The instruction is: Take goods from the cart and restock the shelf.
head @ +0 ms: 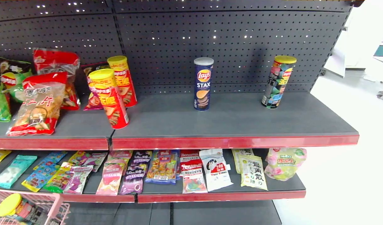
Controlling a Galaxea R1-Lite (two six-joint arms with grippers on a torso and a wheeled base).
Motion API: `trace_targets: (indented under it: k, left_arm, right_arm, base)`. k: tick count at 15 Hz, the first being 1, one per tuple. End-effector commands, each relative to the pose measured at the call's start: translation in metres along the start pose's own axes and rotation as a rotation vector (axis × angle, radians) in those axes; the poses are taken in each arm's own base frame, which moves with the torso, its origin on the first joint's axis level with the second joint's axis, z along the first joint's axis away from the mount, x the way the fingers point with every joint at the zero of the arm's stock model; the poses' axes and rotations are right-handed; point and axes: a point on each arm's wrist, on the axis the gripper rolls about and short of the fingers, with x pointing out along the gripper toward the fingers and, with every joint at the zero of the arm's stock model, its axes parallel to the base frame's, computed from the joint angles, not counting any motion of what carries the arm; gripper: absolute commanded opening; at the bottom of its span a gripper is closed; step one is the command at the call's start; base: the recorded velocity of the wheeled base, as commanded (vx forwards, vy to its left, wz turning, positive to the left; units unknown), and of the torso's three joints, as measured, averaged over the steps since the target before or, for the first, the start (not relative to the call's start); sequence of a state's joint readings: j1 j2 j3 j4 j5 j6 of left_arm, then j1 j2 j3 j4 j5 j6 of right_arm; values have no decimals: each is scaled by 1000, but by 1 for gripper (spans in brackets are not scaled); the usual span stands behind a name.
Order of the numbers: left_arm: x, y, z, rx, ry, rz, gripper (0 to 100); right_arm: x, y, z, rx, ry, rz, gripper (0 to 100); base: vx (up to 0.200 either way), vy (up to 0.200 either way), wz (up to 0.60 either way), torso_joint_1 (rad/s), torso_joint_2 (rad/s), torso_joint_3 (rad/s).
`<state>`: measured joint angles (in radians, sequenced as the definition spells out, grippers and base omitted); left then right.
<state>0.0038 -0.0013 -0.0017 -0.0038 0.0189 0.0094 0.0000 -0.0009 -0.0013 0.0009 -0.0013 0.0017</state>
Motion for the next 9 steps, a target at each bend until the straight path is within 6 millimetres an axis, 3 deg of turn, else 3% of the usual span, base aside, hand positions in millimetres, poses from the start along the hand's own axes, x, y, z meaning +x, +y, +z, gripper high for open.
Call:
trace_targets:
  k: [1,9]
  left_arm:
    - [0,0,0,0,1,2,100]
    - [0,0,0,0,1,2,100]
  right_arm:
    - [0,0,0,0,1,0,100]
    - [0,0,0,0,1,0,100]
  base:
    - [0,0,600,-2,7,2]
    - [0,0,600,1,3,5]
